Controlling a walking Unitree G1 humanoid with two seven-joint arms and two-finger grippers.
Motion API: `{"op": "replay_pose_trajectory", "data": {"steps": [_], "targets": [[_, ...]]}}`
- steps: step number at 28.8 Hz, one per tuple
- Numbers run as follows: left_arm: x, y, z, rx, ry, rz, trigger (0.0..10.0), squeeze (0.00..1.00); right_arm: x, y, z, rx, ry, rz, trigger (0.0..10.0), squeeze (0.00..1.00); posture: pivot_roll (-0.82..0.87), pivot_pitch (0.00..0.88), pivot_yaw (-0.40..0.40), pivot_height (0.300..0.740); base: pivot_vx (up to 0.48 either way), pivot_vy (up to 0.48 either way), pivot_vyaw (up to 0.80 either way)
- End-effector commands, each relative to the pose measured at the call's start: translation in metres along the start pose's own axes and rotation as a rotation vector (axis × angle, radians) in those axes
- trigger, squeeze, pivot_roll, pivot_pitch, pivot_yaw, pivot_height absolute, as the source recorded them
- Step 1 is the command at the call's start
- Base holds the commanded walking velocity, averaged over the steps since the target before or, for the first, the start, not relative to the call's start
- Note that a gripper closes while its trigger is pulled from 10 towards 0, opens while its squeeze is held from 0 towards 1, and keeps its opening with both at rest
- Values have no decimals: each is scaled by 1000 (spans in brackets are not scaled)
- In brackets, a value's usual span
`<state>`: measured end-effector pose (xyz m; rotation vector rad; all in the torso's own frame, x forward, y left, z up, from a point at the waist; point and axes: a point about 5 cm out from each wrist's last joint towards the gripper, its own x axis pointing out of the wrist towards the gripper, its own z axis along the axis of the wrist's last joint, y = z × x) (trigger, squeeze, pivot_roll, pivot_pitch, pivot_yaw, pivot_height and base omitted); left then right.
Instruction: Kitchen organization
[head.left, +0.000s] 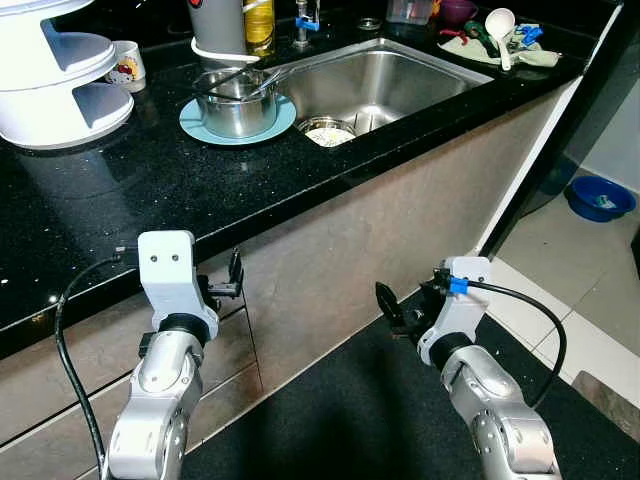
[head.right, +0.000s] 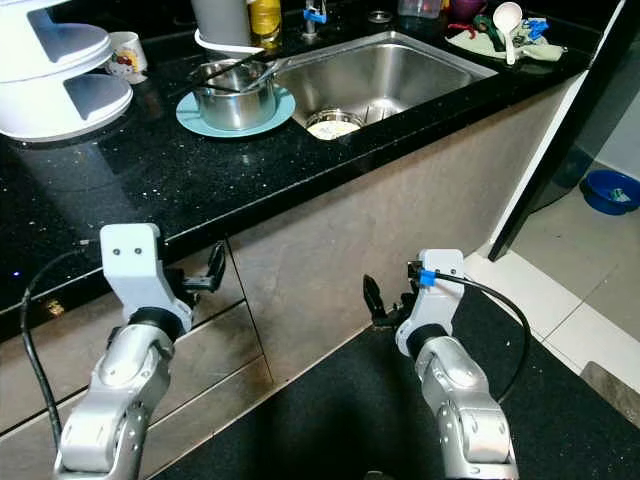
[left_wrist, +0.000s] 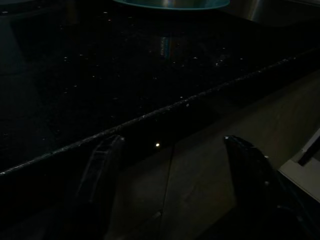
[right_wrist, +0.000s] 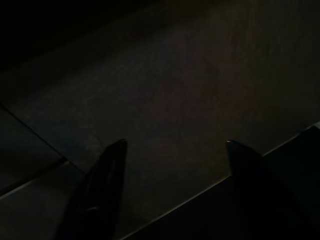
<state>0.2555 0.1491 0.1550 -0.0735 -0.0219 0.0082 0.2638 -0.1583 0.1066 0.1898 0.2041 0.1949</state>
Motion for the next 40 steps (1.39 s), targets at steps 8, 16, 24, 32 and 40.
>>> {"op": "replay_pose_trajectory", "data": {"steps": [8, 16, 24, 32, 40], "targets": [[4, 2, -1, -20, 1, 31, 10000, 1000, 3, -1, -1, 28, 3, -1, 10000, 506, 5, 62, -9, 740, 0, 0, 0], [5, 3, 2, -28, -13, 35, 10000, 1000, 4, 5, 1, 24, -18, 48, 10000, 1000, 20, 60, -17, 740, 0, 0, 0], [8, 5, 6, -23, -33, 68, 10000, 1000, 6, 3, 7, 61, -61, 36, 10000, 1000, 29, 57, -29, 740, 0, 0, 0], [10, -10, 22, 28, -118, 2, 10000, 0, 19, 12, 30, 119, -150, 116, 10000, 0, 33, 48, -45, 740, 0, 0, 59], [21, -27, 66, 171, -328, -68, 10000, 0, 40, 22, 78, 146, -319, 183, 10000, 0, 44, 35, -47, 740, 0, 0, 748]]}}
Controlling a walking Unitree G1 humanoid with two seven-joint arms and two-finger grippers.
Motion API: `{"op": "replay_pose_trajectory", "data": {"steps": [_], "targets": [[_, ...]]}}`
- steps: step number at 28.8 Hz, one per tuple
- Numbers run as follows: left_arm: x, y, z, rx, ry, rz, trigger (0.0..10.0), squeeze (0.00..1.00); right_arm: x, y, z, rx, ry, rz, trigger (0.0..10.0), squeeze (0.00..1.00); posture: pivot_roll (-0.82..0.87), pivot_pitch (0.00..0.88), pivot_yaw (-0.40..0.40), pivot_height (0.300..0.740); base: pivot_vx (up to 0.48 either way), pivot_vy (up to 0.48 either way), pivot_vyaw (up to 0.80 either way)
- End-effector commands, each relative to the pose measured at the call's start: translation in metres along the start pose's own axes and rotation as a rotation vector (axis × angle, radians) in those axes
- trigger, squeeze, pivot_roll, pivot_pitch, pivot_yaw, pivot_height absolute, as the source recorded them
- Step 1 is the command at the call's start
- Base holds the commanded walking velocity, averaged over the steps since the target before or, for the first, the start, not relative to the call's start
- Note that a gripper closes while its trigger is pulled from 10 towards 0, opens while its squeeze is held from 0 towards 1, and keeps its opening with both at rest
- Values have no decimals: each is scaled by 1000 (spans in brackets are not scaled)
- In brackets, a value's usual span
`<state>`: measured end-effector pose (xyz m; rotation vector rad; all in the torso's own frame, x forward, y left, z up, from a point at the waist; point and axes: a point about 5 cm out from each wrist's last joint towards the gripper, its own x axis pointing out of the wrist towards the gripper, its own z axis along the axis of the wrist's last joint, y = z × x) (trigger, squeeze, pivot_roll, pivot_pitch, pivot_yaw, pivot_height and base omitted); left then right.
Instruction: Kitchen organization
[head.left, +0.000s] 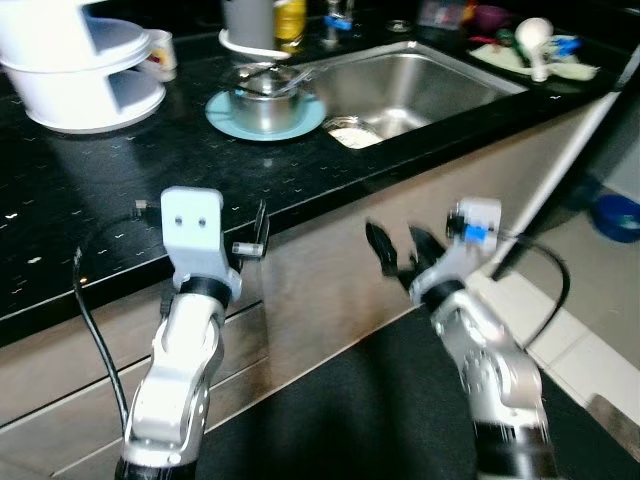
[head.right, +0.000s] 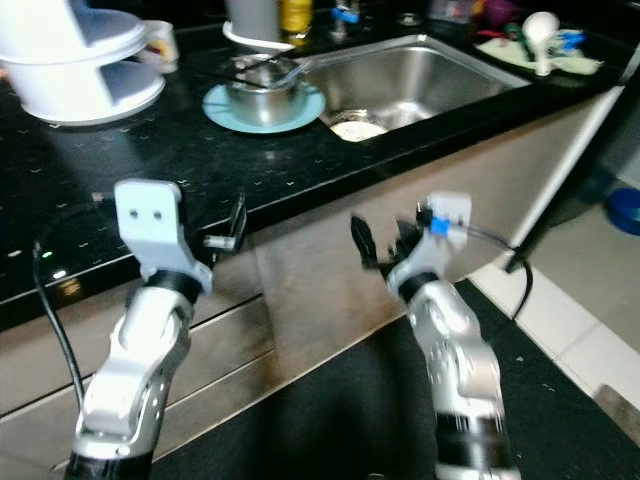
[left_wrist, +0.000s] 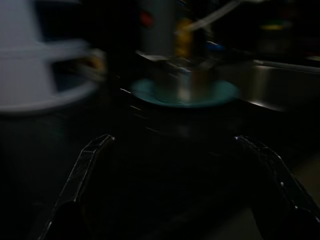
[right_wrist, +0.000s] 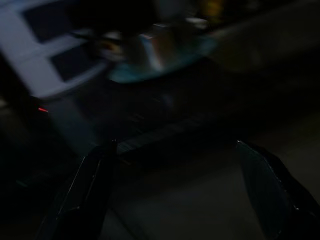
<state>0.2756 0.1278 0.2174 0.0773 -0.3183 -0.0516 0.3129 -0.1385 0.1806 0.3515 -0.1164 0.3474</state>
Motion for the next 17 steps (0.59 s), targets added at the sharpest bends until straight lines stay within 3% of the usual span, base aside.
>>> {"op": "replay_pose_trajectory", "data": {"steps": [1, 7, 17], "targets": [[1, 0, 6, 25, -32, 3, 10000, 0, 1, -4, -1, 28, -10, -19, 10000, 0, 44, 35, -47, 740, 0, 0, 744], [13, 16, 16, 50, -76, 66, 10000, 0, 13, 2, 20, 62, -100, 16, 10000, 0, 49, 31, -35, 740, 0, 0, 744], [11, 26, 4, -1, -28, 106, 10000, 0, 20, 20, 31, 71, -156, 111, 10000, 0, 58, 11, -22, 740, 0, 0, 744]]}}
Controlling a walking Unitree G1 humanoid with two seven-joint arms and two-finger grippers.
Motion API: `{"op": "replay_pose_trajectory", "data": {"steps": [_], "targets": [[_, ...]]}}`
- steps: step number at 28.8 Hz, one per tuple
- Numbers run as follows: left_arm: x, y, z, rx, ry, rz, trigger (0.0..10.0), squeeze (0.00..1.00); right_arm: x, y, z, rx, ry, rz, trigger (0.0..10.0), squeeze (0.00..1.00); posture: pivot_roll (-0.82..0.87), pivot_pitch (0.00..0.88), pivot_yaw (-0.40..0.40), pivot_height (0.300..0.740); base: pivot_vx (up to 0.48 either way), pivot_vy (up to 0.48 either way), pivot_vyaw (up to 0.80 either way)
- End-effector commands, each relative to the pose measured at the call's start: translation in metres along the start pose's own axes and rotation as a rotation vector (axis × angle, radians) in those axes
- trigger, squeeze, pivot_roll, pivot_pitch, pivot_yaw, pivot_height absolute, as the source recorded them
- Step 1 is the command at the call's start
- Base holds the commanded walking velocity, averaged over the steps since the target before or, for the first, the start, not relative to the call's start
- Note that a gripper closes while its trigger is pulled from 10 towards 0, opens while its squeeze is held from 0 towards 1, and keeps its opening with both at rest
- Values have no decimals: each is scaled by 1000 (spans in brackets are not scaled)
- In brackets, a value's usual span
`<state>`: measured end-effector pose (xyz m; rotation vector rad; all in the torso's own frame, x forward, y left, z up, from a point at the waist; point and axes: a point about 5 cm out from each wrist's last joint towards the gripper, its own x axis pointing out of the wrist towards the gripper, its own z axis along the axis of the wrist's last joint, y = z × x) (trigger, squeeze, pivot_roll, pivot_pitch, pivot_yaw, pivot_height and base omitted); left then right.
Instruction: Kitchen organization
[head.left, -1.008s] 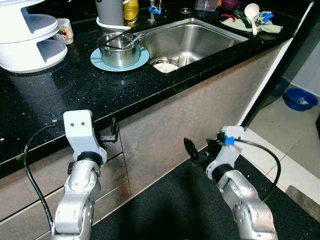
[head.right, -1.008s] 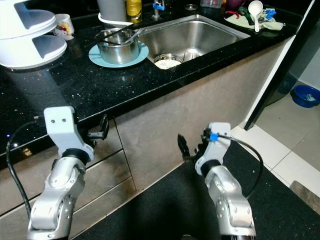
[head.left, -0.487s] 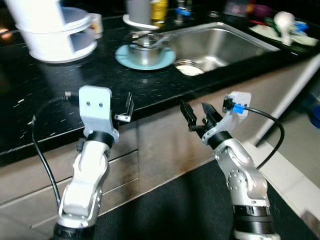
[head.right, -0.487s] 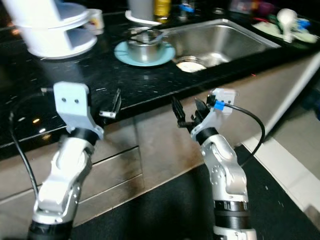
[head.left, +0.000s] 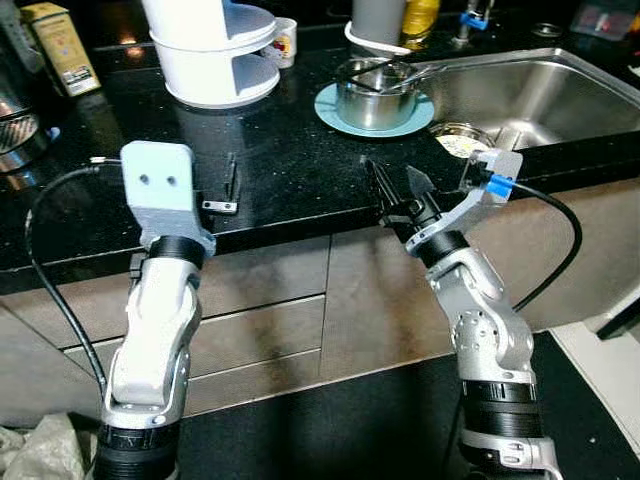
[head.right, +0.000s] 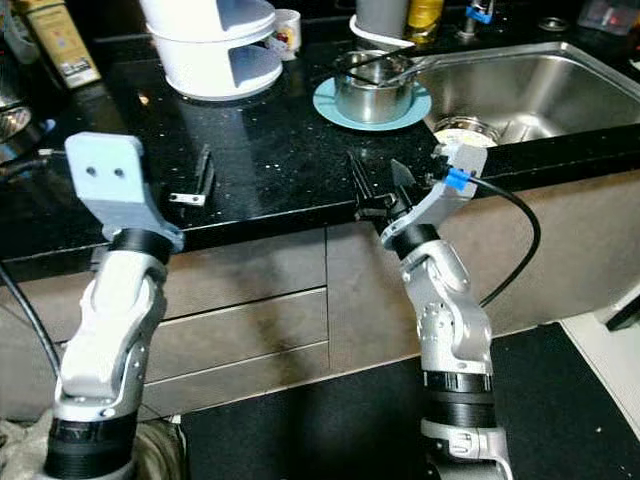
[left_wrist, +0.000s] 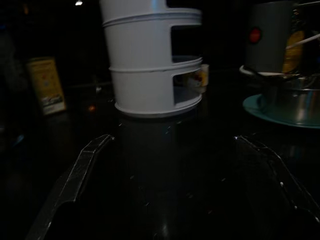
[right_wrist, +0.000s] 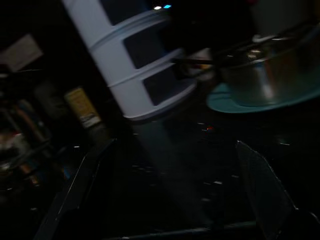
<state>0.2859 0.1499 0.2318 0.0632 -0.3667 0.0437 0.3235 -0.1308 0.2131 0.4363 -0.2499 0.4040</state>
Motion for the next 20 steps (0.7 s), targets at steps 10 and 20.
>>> {"op": "replay_pose_trajectory", "data": {"steps": [10, 20], "targets": [[-2, 3, -13, -4, 46, -6, 10000, 0, 3, 16, -2, -6, -5, 85, 10000, 0, 65, 0, -9, 740, 0, 0, 744], [-1, -2, -16, -38, 55, -49, 10000, 0, 1, 20, -9, -8, 10, 101, 10000, 0, 65, 0, 0, 740, 0, 0, 744]]}}
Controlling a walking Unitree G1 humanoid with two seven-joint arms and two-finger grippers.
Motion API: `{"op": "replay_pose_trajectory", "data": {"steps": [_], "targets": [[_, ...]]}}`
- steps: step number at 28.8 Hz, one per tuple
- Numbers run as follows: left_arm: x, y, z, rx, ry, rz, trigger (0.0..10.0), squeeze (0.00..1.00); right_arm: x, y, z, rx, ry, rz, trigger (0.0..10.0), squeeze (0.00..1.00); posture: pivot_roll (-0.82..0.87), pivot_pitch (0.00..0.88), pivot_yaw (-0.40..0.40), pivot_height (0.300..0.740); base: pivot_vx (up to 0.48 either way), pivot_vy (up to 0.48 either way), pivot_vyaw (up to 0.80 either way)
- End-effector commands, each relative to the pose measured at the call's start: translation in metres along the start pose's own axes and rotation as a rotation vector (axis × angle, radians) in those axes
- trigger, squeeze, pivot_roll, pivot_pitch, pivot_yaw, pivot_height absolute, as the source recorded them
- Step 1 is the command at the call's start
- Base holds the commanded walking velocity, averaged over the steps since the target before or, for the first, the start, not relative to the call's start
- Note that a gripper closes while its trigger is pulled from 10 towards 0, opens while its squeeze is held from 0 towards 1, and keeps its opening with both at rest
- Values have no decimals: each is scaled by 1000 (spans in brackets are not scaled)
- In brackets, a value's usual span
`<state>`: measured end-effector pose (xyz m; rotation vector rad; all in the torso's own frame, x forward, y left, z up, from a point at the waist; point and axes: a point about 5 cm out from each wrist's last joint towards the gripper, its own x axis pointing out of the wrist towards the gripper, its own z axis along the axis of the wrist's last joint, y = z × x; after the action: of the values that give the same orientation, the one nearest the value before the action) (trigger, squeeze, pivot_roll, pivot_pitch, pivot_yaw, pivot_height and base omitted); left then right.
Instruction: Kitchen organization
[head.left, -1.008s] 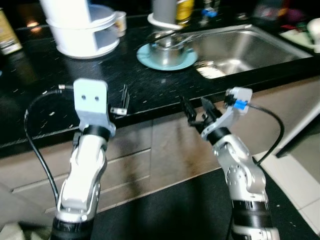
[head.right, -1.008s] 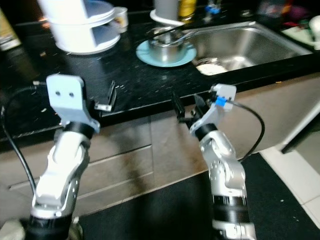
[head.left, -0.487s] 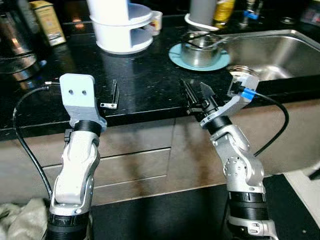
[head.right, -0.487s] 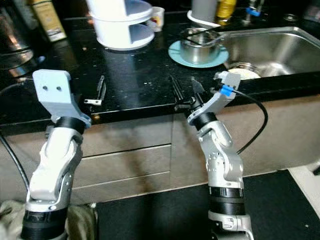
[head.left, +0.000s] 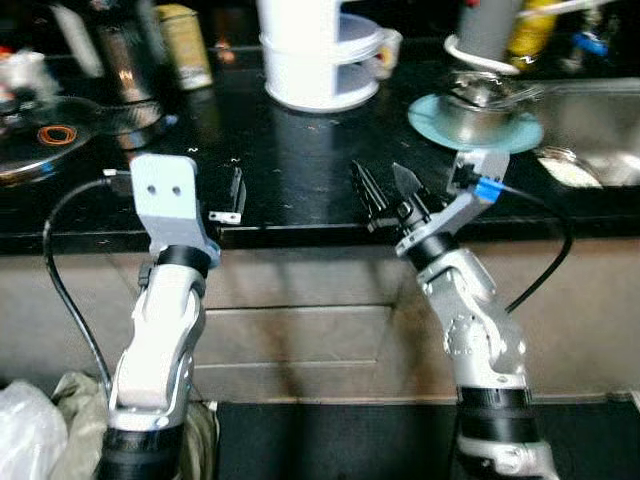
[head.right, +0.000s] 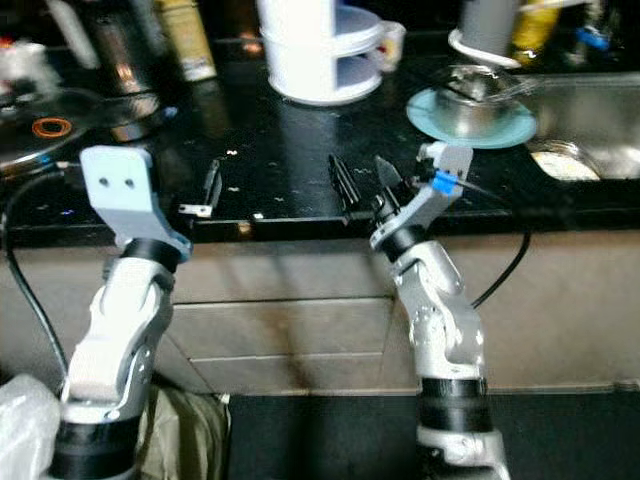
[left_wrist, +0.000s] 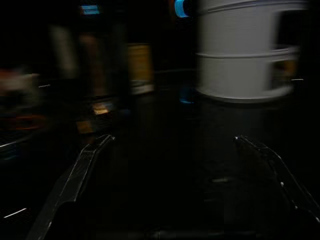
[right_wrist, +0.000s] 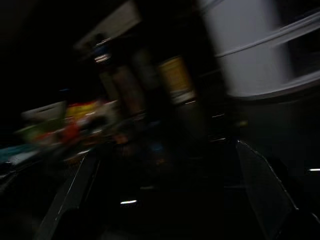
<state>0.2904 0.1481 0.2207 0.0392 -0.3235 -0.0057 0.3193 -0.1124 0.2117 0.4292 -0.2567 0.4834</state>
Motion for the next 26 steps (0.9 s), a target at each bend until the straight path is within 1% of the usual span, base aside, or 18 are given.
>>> {"op": "replay_pose_trajectory", "data": {"steps": [1, 3, 7, 9, 11, 18, 21, 26], "targets": [[-1, 0, -4, -9, 13, -8, 10000, 0, 0, 4, -1, -14, 2, 24, 10000, 0, 65, 0, 0, 740, 0, 0, 744], [-1, -1, -4, -8, 14, -14, 10000, 0, 0, 4, -2, -16, 4, 24, 10000, 0, 65, 0, -1, 740, 0, 0, 744], [-2, -3, -7, -7, 26, -33, 10000, 0, 1, 3, -3, -21, 12, 15, 10000, 0, 65, 0, -1, 740, 0, -480, 609], [-2, -5, -9, -14, 34, -34, 10000, 0, 0, 0, -7, -23, 31, -21, 10000, 0, 65, 0, -1, 740, 0, -480, 0], [-2, -5, -9, -17, 38, -33, 10000, 0, 0, 0, -8, -26, 35, -26, 10000, 0, 65, 0, -1, 740, 0, -480, 0], [-2, -3, -10, -29, 34, -23, 10000, 0, -1, 0, -12, -34, 47, -35, 10000, 0, 61, 0, 4, 740, 0, 0, 0], [-2, -4, -11, -33, 36, -24, 10000, 0, -2, 1, -16, -58, 65, -30, 10000, 0, 61, 0, 4, 740, 0, 0, 0], [-3, -5, -12, -27, 39, -37, 10000, 0, -2, 1, -18, -69, 75, -29, 10000, 0, 60, 0, 3, 740, 0, 0, 0]]}}
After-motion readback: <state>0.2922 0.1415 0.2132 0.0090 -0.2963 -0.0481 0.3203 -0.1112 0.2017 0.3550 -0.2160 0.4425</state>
